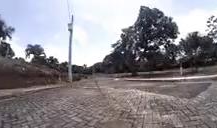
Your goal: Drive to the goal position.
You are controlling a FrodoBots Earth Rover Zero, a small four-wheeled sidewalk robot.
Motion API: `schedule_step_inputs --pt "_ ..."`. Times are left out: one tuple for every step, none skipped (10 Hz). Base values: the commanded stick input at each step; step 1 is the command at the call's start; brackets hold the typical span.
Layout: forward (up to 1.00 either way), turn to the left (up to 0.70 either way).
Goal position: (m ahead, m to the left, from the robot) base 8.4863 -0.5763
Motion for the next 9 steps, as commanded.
schedule_step_inputs --pt "0.7 0.0" --pt "0.7 0.0" --pt "0.7 0.0" --pt "0.7 0.0" --pt "0.7 0.0" --pt "0.7 0.0" --pt "0.7 0.0" --pt "0.7 0.0" --pt "0.7 0.0"
